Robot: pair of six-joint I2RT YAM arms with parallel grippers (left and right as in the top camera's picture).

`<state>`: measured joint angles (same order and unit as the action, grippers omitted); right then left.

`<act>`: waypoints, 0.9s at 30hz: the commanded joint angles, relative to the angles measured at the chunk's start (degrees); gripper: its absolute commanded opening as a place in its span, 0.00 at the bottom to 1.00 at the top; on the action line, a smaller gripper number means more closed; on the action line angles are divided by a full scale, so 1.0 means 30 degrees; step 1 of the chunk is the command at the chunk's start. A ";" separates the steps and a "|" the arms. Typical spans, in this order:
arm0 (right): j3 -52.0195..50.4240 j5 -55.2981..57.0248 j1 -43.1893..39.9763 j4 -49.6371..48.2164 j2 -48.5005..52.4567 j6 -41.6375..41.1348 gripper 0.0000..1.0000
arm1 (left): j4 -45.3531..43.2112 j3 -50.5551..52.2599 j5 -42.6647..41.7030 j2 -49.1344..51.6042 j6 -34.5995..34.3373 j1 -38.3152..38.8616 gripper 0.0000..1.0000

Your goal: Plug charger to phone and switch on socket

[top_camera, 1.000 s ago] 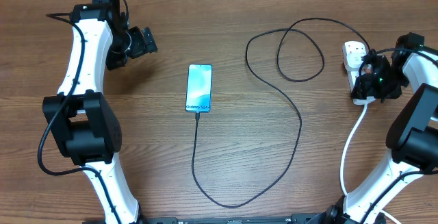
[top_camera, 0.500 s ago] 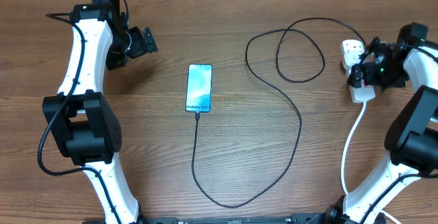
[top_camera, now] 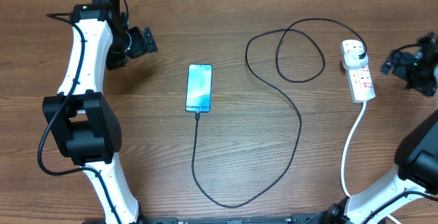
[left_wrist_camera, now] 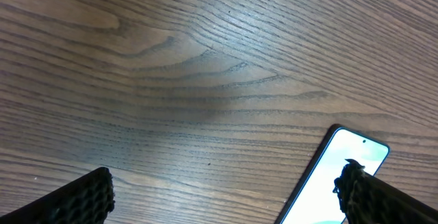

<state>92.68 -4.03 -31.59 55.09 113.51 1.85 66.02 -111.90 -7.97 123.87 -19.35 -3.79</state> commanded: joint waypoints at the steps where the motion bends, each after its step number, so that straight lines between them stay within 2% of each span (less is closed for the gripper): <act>1: 0.0379 -0.1515 -0.0627 0.0699 -0.0437 -0.3687 1.00 | -0.0015 -0.0146 -0.0146 -0.0138 0.0015 0.0015 1.00; 5: 0.0342 -0.1268 -0.0911 0.2171 -0.0437 -0.4080 1.00 | -0.0015 -0.0146 -0.0146 -0.0138 0.0015 0.0015 1.00; 8: 0.0299 -0.0554 -0.0947 0.2412 -0.0437 -0.7468 1.00 | -0.0015 -0.0146 -0.0146 -0.0138 0.0015 0.0015 1.00; 12: 0.0291 -0.0794 -0.0831 0.1807 -0.0430 -0.9143 1.00 | -0.0015 -0.0146 -0.0146 -0.0138 0.0015 0.0015 1.00; 27: 0.0211 -0.0525 -0.0597 0.1596 -0.0401 -0.9296 1.00 | -0.0015 -0.0146 -0.0146 -0.0138 0.0015 0.0015 1.00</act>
<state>92.68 -6.74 -33.54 60.12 113.51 -25.52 66.02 -111.90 -7.97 123.87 -19.35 -3.79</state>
